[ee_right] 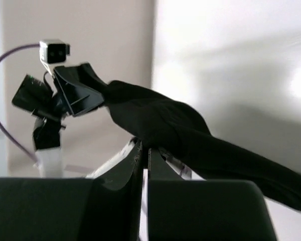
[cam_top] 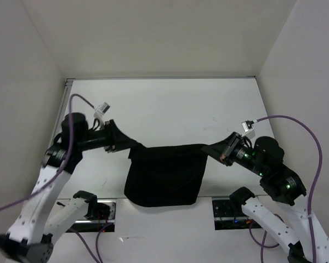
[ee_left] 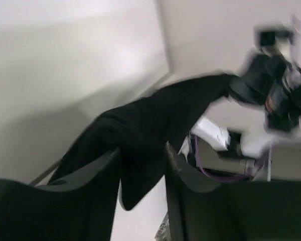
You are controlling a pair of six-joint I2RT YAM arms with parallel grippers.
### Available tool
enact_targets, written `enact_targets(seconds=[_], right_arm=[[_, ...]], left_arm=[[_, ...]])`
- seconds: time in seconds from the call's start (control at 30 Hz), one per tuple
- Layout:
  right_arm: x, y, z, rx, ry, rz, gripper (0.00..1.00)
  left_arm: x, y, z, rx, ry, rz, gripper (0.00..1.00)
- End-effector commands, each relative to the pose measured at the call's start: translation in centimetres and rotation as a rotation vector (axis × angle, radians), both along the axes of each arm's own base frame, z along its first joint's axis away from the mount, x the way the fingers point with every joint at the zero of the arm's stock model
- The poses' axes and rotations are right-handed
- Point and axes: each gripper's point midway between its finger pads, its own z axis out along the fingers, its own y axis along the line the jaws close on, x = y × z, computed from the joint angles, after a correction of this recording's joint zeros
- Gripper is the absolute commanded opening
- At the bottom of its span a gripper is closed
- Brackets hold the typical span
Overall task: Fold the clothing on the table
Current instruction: Flatten the skirt out
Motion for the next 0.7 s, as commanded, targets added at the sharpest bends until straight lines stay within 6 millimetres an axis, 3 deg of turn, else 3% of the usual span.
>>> enact_targets(seconds=[0.0,0.03,0.07,0.1,0.13,0.17,0.23,0.27,0.37,0.4,0.43,0.5,0.53,0.6,0.67], right_arm=[[6.9,-1.9,0.8,0.034,-0.011,-0.329,0.02],[8.5,-2.2,0.9,0.009,-0.042,-0.376,0.06],[10.2,-2.6,0.7,-0.032,-0.069,-0.423,0.08],[13.1,-2.8,-0.7,-0.117,-0.052,-0.482,0.13],[15.1,-3.7,1.0,-0.164,-0.124,-0.519,0.36],[16.6,-4.0,1.2,-0.201,-0.145,-0.533,0.44],[19.7,-4.4,1.3,-0.272,-0.144,-0.563,0.51],[20.3,-4.7,1.2,-0.313,-0.158,-0.561,0.52],[20.3,-6.4,-0.8,-0.410,-0.098,-0.610,0.55],[20.0,-6.7,-2.3,-0.443,-0.061,-0.609,0.55],[19.3,-7.0,-2.8,-0.454,-0.047,-0.605,0.55],[18.0,-7.5,-5.2,-0.500,0.025,-0.590,0.55],[17.5,-7.6,-5.8,-0.512,0.041,-0.585,0.57],[16.2,-8.4,-7.8,-0.572,0.096,-0.575,0.58],[15.7,-8.8,-8.5,-0.603,0.127,-0.576,0.58]], left_arm=[[8.1,0.4,-6.0,0.094,0.180,0.182,0.48],[10.8,1.0,-5.0,0.095,0.144,0.231,0.48],[14.6,1.3,-6.5,0.120,0.170,0.279,0.55],[17.3,2.2,-6.6,0.137,0.178,0.361,0.67],[21.1,2.8,-5.4,0.124,0.149,0.396,0.76],[23.4,3.0,-4.1,0.109,0.102,0.431,0.90],[25.9,3.5,-2.6,0.101,0.079,0.472,0.95],[26.8,3.5,-1.5,0.099,0.042,0.479,0.97],[25.9,4.0,-2.2,0.120,-0.004,0.487,0.98],[24.6,4.4,-6.1,0.158,0.060,0.490,0.98],[23.6,4.5,-6.2,0.156,0.031,0.489,0.97],[21.2,3.5,-9.2,0.191,0.073,0.444,0.95],[19.6,3.3,-11.7,0.231,0.096,0.410,0.95],[17.6,1.6,-13.9,0.278,0.118,0.333,0.91],[15.7,0.8,-16.6,0.353,0.154,0.265,0.89]])
